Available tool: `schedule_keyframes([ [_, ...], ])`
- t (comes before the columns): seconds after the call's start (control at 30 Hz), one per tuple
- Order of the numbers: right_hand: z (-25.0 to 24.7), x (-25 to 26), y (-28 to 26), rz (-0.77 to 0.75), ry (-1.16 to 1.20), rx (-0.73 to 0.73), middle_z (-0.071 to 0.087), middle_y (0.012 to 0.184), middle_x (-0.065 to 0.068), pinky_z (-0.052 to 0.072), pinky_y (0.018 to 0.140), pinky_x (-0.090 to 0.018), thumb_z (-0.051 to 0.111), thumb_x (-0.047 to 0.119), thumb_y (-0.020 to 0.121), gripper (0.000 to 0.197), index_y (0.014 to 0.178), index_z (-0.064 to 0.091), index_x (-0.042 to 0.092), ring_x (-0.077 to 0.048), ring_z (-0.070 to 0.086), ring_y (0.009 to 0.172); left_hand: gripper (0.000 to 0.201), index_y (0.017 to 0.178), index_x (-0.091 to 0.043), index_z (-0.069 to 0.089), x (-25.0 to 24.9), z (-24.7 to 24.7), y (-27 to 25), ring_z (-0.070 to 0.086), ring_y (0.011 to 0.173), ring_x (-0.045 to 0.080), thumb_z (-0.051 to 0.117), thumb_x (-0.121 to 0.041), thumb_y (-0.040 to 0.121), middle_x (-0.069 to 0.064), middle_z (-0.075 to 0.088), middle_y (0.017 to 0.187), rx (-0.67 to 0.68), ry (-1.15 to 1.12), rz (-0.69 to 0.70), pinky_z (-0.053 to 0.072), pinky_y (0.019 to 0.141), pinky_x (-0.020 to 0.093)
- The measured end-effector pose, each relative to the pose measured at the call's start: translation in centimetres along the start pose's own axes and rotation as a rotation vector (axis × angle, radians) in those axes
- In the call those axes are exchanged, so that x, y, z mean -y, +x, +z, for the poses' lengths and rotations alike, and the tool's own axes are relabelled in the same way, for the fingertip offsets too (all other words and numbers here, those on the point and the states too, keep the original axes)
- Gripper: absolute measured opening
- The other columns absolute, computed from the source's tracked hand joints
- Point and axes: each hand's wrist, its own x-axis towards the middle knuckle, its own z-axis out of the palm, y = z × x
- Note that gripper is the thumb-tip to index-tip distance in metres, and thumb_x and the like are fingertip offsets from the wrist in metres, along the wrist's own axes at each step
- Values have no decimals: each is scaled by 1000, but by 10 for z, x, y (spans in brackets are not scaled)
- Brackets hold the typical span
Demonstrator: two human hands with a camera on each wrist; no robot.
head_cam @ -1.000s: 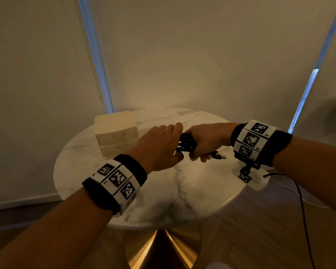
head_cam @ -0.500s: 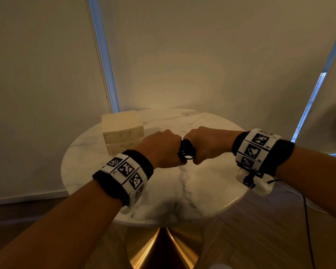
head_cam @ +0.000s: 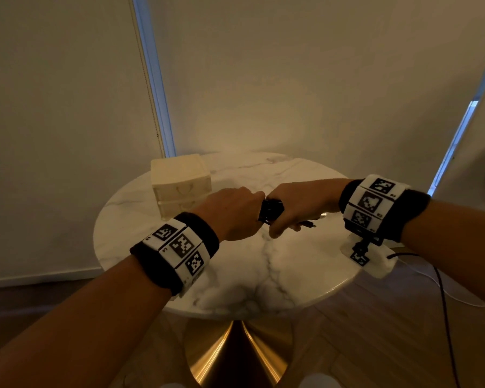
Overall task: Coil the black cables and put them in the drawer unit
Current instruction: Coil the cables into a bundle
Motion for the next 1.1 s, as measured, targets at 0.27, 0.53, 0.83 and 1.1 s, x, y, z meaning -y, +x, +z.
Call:
schedule_keyframes([
  [0.27,6,5,-2,14,-193,-39,63,69,-3,45,43,-15,62,24,95,21,96,70,4,-12,54,50,29,101,-18,44,2,-4,-9,54,76,20,60,-38,88,4,57,98,61,-64,64,46,67,32],
  [0.53,22,14,-12,-130,-371,-47,68,102,-6,56,81,-37,60,22,99,21,118,62,13,-26,66,89,24,76,-28,51,-2,-11,-13,55,64,12,63,-48,83,-3,59,76,303,-76,-19,43,60,28],
  [0.83,25,18,-14,-149,-290,-200,65,93,-2,45,66,-26,61,24,100,20,113,63,10,-23,61,82,18,82,-20,43,4,-7,-24,46,64,15,55,-30,93,-6,45,71,120,-242,-58,35,61,27],
  [1.1,7,3,20,-42,-156,-143,67,65,-6,44,40,-15,63,23,93,13,94,66,10,-7,55,41,30,100,-15,53,41,20,-10,57,76,17,65,-39,87,-4,58,86,-86,-335,-156,45,65,29],
])
